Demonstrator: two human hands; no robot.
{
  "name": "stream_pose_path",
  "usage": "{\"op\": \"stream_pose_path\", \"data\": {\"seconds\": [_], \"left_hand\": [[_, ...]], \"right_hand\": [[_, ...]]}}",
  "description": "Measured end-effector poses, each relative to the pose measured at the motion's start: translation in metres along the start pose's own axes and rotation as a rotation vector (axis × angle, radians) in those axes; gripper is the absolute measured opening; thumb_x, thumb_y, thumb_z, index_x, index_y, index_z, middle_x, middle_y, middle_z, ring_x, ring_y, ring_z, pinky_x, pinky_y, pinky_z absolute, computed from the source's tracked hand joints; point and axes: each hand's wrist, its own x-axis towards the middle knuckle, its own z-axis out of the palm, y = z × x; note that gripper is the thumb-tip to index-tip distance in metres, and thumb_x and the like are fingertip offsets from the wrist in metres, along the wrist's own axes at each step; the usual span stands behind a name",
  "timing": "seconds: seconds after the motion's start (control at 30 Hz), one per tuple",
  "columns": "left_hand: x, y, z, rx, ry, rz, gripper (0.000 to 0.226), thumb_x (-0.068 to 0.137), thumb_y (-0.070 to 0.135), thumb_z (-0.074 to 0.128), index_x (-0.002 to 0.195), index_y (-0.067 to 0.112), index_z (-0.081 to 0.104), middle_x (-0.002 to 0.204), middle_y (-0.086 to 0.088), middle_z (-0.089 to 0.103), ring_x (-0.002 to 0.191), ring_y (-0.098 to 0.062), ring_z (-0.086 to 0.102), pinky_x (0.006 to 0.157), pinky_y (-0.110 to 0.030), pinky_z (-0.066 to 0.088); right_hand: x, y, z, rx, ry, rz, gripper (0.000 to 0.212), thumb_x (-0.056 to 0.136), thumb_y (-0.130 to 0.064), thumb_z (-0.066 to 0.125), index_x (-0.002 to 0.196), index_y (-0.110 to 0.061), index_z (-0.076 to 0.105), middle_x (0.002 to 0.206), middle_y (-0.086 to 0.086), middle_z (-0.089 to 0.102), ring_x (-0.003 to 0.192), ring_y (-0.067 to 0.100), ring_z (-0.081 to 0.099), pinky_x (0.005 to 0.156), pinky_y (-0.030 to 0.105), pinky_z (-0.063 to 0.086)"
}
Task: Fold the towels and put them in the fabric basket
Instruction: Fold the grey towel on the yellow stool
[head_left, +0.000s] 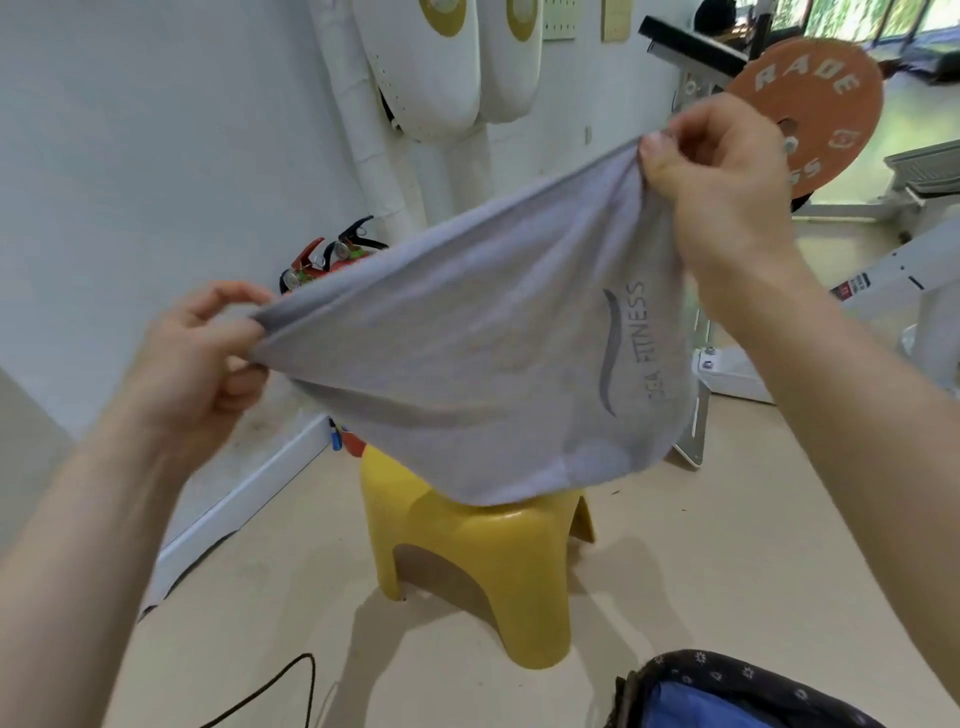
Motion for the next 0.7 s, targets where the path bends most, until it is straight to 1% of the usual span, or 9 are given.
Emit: {"op": "stream_pose_path", "data": {"seconds": [0.07,0.1,0.2,0.3,0.4,0.5,0.57,0.63,0.7], "left_hand": [[0.0,0.019,-0.01,-0.133,-0.05,0.025,0.045,0.085,-0.009,0.028,0.075,0.024,0.057,0.062,0.0,0.042,0.044,-0.009,0.008,0.031,-0.007,0.013],[0.002,0.023,-0.014,-0.124,-0.065,0.016,0.045,0.085,-0.008,0.029,0.075,0.025,0.058,0.056,0.004,0.044,0.045,-0.01,0.007,0.03,-0.007,0.014],[0.01,0.016,-0.019,0.204,-0.091,-0.088,0.023,0.072,0.007,0.048,0.072,0.024,0.063,0.051,0.005,0.04,0.039,-0.006,0.015,0.036,-0.008,0.013],[0.004,0.0,-0.022,0.541,-0.241,-0.254,0.015,0.07,0.013,0.057,0.078,0.022,0.066,0.057,0.003,0.04,0.039,-0.007,0.025,0.037,-0.011,0.014],[0.001,-0.001,-0.025,0.49,-0.361,-0.378,0.018,0.068,0.017,0.054,0.073,0.023,0.069,0.055,0.007,0.048,0.037,-0.006,0.031,0.033,-0.01,0.019],[0.016,-0.002,-0.017,0.373,-0.23,-0.397,0.013,0.084,0.006,0.057,0.076,0.016,0.061,0.059,0.001,0.051,0.035,-0.004,0.041,0.03,-0.01,0.028],[0.034,-0.004,-0.007,0.331,-0.062,-0.368,0.025,0.092,-0.002,0.047,0.075,0.014,0.055,0.067,-0.004,0.05,0.035,-0.005,0.049,0.033,-0.011,0.04],[0.055,0.0,0.006,0.298,0.093,-0.254,0.027,0.091,-0.004,0.049,0.071,0.014,0.053,0.073,-0.006,0.052,0.044,-0.01,0.057,0.04,-0.013,0.049],[0.076,0.018,0.012,0.226,0.21,-0.046,0.027,0.086,-0.007,0.051,0.069,0.014,0.054,0.074,-0.007,0.055,0.057,-0.015,0.058,0.045,-0.015,0.052]], "right_hand": [[0.006,-0.01,-0.007,0.12,-0.109,-0.015,0.015,0.089,-0.018,0.057,0.076,-0.023,0.054,0.073,-0.007,0.049,0.07,0.003,0.047,0.066,0.016,0.039],[0.008,-0.011,-0.007,0.15,-0.151,0.008,0.014,0.089,-0.018,0.057,0.076,-0.023,0.055,0.073,-0.006,0.05,0.072,0.007,0.047,0.066,0.018,0.04],[0.003,0.007,-0.001,0.014,-0.242,0.137,0.015,0.088,-0.019,0.056,0.075,-0.025,0.052,0.073,-0.005,0.05,0.069,0.008,0.045,0.063,0.022,0.038],[-0.007,0.027,-0.001,-0.184,-0.4,0.312,0.017,0.094,-0.018,0.051,0.077,-0.023,0.048,0.077,-0.003,0.047,0.067,0.011,0.042,0.054,0.024,0.042],[-0.009,0.025,-0.011,-0.118,-0.527,0.466,0.02,0.098,-0.017,0.05,0.078,-0.02,0.049,0.078,-0.001,0.046,0.064,0.013,0.046,0.045,0.022,0.048],[-0.008,0.024,-0.012,0.001,-0.636,0.624,0.017,0.098,-0.012,0.051,0.081,-0.014,0.052,0.074,0.003,0.047,0.057,0.013,0.051,0.049,0.027,0.057],[-0.003,0.028,0.002,0.026,-0.628,0.673,0.019,0.098,-0.01,0.05,0.079,-0.012,0.05,0.083,0.007,0.047,0.07,0.02,0.053,0.053,0.03,0.059],[0.009,0.03,0.018,0.082,-0.494,0.635,0.018,0.097,-0.012,0.051,0.079,-0.013,0.049,0.088,0.009,0.047,0.085,0.026,0.053,0.06,0.034,0.061],[0.029,0.022,0.031,0.187,-0.305,0.505,0.011,0.096,-0.013,0.053,0.085,-0.011,0.052,0.093,0.011,0.05,0.095,0.028,0.056,0.077,0.04,0.06]]}}
